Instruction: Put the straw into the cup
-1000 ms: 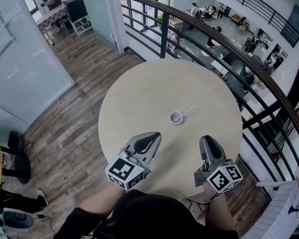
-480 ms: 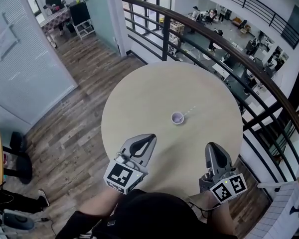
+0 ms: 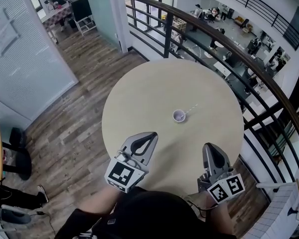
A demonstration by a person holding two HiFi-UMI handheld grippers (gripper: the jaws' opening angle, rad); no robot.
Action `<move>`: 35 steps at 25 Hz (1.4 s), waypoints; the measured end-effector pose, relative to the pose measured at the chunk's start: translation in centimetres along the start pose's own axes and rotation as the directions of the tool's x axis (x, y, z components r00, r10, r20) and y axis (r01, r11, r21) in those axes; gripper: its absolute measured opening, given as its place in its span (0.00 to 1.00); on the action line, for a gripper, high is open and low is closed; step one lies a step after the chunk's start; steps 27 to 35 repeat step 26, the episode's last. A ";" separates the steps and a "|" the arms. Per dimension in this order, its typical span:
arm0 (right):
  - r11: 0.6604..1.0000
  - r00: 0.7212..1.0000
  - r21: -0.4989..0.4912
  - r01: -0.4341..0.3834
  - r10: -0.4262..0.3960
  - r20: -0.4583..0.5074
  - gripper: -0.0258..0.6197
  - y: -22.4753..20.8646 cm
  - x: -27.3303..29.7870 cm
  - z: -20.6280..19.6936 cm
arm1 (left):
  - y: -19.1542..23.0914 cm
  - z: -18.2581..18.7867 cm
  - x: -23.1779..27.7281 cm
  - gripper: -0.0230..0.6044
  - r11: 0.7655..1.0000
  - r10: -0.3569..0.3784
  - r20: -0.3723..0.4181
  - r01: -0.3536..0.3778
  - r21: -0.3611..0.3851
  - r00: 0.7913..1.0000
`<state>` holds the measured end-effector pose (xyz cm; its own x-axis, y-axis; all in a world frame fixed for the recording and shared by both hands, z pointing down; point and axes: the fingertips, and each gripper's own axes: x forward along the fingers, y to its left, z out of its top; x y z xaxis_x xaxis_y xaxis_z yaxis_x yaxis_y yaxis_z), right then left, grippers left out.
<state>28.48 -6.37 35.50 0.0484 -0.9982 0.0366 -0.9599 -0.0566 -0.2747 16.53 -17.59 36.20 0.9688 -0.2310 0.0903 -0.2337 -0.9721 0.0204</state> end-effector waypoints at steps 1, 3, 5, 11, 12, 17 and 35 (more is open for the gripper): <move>1.000 1.000 -0.008 0.002 -0.002 -0.002 0.07 0.0 0.1 0.0 | 0.1 0.0 0.0 0.04 1.000 0.002 0.002 -0.002 0.001 1.000; 1.000 1.000 -0.018 0.005 -0.005 -0.004 0.07 0.0 0.2 0.0 | 0.2 0.0 0.0 0.04 1.000 0.004 0.000 -0.004 0.004 1.000; 1.000 1.000 -0.010 0.006 -0.006 -0.003 0.07 -0.1 0.3 0.0 | 0.2 -0.1 0.0 0.04 1.000 0.003 -0.004 -0.003 0.002 1.000; 1.000 1.000 -0.003 0.007 -0.007 -0.010 0.07 -0.1 0.4 -0.4 | 0.2 -0.2 -0.1 0.04 1.000 0.003 -0.004 -0.003 0.003 1.000; 1.000 1.000 -0.002 0.007 -0.007 -0.010 0.07 -0.1 0.5 -0.4 | 0.2 -0.2 -0.1 0.04 1.000 0.001 -0.004 -0.001 0.004 1.000; 1.000 1.000 0.004 0.011 -0.011 -0.016 0.07 -0.3 0.8 -0.6 | 0.5 -0.1 0.1 0.04 1.000 0.000 -0.002 0.000 0.005 1.000; 1.000 1.000 0.001 0.004 -0.004 -0.014 0.07 -0.1 1.2 -0.6 | 0.5 0.3 0.5 0.04 1.000 -0.009 0.002 0.009 0.011 1.000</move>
